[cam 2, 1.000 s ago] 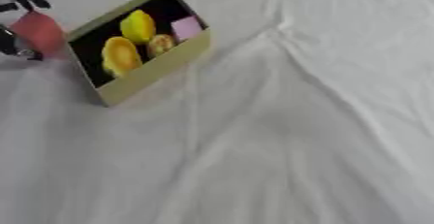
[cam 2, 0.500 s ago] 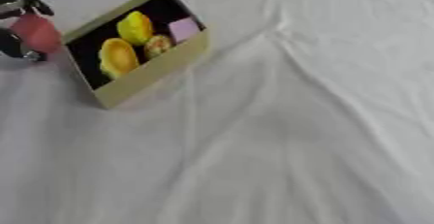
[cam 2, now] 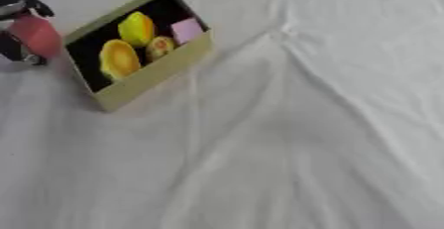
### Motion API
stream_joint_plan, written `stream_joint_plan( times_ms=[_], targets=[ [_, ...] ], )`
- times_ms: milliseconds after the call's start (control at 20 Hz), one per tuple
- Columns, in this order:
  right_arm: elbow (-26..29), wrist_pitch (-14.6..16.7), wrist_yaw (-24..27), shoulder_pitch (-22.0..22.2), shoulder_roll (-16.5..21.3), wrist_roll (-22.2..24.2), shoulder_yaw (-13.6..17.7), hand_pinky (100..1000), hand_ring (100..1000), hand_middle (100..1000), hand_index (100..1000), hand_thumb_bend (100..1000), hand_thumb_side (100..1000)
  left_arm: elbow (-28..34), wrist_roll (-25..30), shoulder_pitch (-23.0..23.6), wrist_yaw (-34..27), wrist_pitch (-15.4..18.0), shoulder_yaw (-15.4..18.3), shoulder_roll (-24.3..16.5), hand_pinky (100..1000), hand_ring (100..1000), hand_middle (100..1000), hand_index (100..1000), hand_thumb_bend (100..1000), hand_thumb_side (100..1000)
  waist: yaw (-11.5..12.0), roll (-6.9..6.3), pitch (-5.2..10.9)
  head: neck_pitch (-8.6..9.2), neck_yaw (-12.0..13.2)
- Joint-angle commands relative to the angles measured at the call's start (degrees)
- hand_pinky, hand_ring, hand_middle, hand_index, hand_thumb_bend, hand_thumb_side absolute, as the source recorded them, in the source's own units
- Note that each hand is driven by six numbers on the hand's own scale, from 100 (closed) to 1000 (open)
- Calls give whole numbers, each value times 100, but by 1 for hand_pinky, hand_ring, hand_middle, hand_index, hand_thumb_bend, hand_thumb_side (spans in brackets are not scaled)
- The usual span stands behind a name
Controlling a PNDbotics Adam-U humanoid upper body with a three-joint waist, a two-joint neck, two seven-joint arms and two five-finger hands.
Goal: Pick up objects on the table and place them in the box.
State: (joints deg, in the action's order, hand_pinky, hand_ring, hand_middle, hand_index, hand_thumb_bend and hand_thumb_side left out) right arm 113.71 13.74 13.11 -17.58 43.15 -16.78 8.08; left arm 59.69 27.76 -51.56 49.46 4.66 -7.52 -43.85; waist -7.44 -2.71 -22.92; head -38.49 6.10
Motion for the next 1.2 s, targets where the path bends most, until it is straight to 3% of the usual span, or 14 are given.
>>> stream_joint_plan(
  times_ms=[50, 400, 700, 1200],
  targets=[
    [89, 7, 33, -6, 118, 30, 67, 872, 784, 673, 812, 100, 604, 27, -31, -117, 20, -25, 64, -124, 699, 678, 753, 843, 554, 100, -10, 13, 109, 58, 18],
    [89, -7, 56, 21, 109, 38, 70, 872, 784, 671, 812, 100, 612, 80, 57, -121, -69, -103, 49, -140, 615, 573, 685, 784, 520, 100, -8, -1, 145, 37, 10],
    [89, -13, 77, 40, 98, 39, 75, 873, 783, 670, 811, 100, 618, 157, -33, -99, 34, -131, 42, -163, 567, 530, 619, 701, 524, 100, -25, -17, 201, 26, 6],
    [89, -25, 108, 63, 102, 34, 78, 873, 783, 668, 811, 100, 622, 615, -215, -80, -141, -113, 47, -236, 557, 509, 598, 685, 502, 100, -2, -35, 293, -75, -19]
  ],
)
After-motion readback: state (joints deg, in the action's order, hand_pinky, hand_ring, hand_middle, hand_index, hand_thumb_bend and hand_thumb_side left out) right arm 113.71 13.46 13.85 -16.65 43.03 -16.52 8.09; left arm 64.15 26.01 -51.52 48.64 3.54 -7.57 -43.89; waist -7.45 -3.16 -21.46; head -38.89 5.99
